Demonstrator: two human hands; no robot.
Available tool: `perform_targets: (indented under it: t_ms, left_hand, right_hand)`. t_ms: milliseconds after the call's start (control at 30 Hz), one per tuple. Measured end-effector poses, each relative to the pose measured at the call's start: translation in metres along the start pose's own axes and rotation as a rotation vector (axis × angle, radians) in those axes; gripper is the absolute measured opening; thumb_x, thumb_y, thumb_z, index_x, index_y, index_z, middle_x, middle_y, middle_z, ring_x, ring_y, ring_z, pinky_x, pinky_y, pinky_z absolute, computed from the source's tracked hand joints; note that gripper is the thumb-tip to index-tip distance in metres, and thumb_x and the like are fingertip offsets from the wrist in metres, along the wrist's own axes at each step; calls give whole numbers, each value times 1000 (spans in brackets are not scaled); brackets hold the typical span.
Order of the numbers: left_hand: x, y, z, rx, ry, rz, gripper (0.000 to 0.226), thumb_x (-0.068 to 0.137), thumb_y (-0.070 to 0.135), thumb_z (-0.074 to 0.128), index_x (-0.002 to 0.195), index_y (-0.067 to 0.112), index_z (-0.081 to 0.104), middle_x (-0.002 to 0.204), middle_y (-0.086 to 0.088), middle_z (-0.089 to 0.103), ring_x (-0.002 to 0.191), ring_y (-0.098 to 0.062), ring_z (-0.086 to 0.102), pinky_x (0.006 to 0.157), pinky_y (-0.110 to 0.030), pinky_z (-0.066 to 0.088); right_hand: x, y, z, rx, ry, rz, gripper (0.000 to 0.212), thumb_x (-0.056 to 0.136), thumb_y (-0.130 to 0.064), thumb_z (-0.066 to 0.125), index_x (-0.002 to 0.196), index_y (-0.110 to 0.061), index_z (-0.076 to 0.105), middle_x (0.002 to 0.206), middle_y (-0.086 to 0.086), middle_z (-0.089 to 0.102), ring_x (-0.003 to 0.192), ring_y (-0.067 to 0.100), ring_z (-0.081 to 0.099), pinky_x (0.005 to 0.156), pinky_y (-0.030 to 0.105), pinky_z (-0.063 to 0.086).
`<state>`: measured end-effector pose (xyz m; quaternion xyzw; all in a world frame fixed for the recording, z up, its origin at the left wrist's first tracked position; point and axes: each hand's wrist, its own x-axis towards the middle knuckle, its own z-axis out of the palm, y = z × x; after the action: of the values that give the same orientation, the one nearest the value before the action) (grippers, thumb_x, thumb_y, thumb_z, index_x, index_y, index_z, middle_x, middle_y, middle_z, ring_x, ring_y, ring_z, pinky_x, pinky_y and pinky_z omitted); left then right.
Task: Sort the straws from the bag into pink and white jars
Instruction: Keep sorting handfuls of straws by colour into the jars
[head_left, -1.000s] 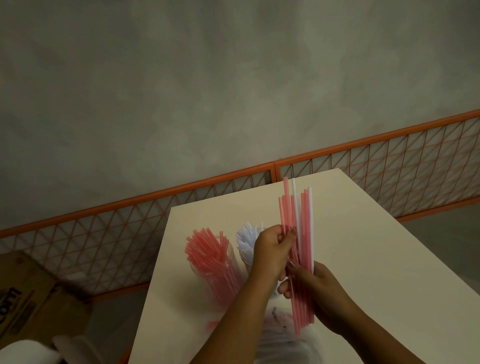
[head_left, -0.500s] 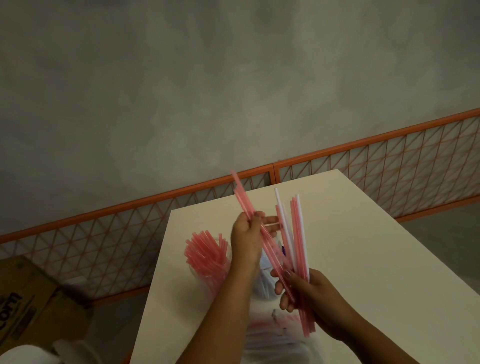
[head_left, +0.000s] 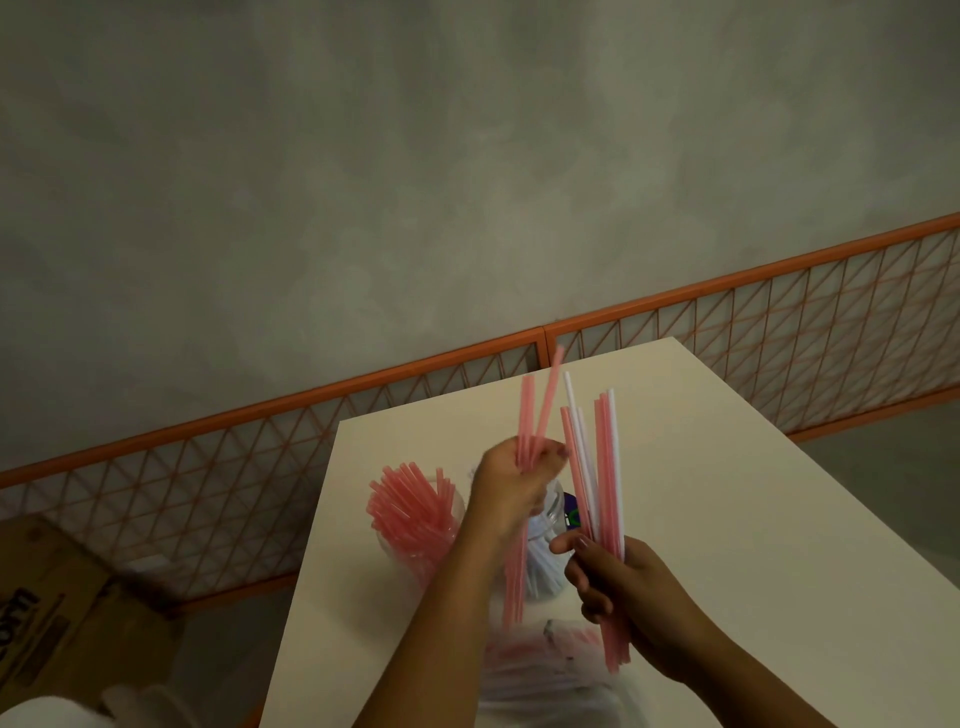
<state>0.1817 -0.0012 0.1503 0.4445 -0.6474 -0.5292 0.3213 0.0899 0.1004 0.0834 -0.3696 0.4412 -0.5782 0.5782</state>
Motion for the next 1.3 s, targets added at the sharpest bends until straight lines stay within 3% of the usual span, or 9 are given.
perform_targets:
  t_ms: [167,333,533,767,900,1067,1133,1200,1300]
  left_hand:
    - [-2,-4,8,77,-75,-17,9,91,21,57,89,12,58,60,3,49,45,-5,39,45,-15,35]
    - [8,-4,-1,-122,118,-33,16,96,17,46,96,7,58,66,4,57,43,-1,40,43,-13,36]
    - [17,2,-21,-191,377,72,15,99,23,39,90,20,51,76,3,62,64,-7,52,57,-20,40]
    - [17,5,-21,-240,459,220,19,99,21,37,85,26,48,62,4,53,62,-9,59,72,-22,52]
    - [15,7,-17,-331,369,248,16,99,18,39,87,19,50,58,4,41,45,-4,39,45,-15,37]
    - [5,1,3,-171,133,148,11,95,20,49,86,18,55,56,5,43,37,0,39,40,-12,34]
    - [5,-6,13,-47,72,125,10,93,24,53,84,19,55,58,5,46,43,-2,45,45,-14,42]
    - [6,-10,20,19,50,79,7,90,28,58,86,22,55,70,2,55,64,-12,62,64,-30,58]
    - [7,-13,24,95,54,9,13,86,32,63,90,21,56,92,-2,64,91,-28,67,80,-45,58]
  right_hand:
    - [0,0,1,-5,14,8,29,95,-22,45,98,-1,65,58,2,49,45,10,39,49,23,40]
    - [-1,4,3,22,11,64,29,95,-22,45,97,0,65,57,1,44,44,10,37,47,22,40]
    - [0,13,1,12,50,136,28,95,-22,46,95,-2,66,54,-2,39,46,10,34,48,21,38]
    - [2,14,1,-23,102,114,28,93,-26,49,112,-6,55,54,-5,40,46,9,32,45,22,35]
    - [6,11,-2,143,121,149,44,88,-46,43,116,-12,49,58,-1,35,46,10,24,42,21,27]
    - [9,10,-4,207,126,118,41,96,-40,31,119,-13,51,59,1,33,45,10,22,42,21,23]
    - [10,8,-1,182,118,102,40,96,-40,31,114,-14,55,59,2,32,46,10,22,44,23,21]
    - [10,6,1,153,109,114,41,94,-42,33,100,-11,58,58,3,33,46,11,24,45,24,22]
    - [11,6,1,86,117,128,43,94,-43,35,92,-3,52,57,3,35,46,11,27,44,23,26]
